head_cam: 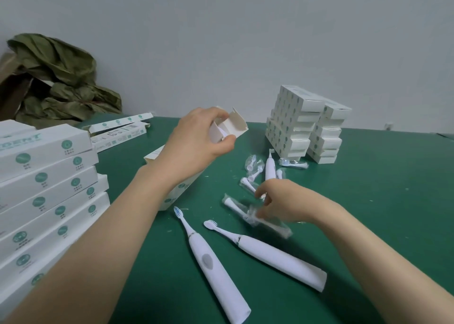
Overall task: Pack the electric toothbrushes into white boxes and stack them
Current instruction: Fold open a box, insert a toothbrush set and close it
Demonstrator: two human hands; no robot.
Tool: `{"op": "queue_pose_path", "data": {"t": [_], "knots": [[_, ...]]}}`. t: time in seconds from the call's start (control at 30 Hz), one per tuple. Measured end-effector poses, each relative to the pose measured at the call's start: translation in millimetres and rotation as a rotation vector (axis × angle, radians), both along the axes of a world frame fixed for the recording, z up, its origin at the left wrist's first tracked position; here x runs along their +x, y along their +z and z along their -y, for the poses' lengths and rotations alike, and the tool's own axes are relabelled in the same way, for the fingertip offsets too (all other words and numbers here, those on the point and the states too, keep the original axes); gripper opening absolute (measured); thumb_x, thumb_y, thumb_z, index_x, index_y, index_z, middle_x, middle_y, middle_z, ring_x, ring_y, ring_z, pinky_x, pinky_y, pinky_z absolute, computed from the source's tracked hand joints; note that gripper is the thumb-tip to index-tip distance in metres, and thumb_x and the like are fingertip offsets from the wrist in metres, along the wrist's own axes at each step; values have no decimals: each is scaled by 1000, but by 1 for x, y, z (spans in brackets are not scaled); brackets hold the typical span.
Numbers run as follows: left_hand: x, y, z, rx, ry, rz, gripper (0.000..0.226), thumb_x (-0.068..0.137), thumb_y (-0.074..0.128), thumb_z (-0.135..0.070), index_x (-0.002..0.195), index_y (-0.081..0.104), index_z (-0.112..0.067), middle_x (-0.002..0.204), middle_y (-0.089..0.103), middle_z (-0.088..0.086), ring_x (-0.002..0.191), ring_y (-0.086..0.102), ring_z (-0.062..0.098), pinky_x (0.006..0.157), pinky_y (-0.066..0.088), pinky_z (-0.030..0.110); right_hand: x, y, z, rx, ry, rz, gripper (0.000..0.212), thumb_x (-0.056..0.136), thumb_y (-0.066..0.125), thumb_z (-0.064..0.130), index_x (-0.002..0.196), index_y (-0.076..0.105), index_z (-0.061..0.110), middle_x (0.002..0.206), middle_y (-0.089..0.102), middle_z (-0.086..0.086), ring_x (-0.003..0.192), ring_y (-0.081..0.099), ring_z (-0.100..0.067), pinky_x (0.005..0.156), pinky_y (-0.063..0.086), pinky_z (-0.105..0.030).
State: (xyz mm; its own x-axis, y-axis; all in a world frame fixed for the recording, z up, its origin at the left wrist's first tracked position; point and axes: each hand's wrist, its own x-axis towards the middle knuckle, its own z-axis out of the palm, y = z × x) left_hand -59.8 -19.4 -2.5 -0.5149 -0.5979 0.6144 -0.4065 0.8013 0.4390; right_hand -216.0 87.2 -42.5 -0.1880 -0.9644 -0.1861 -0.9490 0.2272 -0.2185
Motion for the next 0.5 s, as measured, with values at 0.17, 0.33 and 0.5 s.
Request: {"op": "queue_pose_path", "data": {"t": [0.17,0.33,0.5], "knots": [[-3,-3,1,-5,0,10,41,78,66,-33,117,60,-22,109,59,-7,92,47,8,72,28,17,-11,51,-12,-418,81,751,18,91,59,12,106,69,15,74,59,5,59,51,-8,60,49,-18],[-5,-3,-2,-29,8,9,42,74,69,-35,113,59,-23,101,53,-14,86,43,4,67,27,12,7,80,-12,-900,30,1358,11,89,55,-3,84,61,6,67,62,-3,56,63,-14,61,56,-24],[-7,-1,-13,-22,-50,-42,35,73,67,-38,104,57,-26,84,53,-20,82,47,-10,68,32,2,17,66,5,-1182,-187,748,10,89,60,12,83,62,20,79,65,5,68,62,-8,64,46,-22]]}}
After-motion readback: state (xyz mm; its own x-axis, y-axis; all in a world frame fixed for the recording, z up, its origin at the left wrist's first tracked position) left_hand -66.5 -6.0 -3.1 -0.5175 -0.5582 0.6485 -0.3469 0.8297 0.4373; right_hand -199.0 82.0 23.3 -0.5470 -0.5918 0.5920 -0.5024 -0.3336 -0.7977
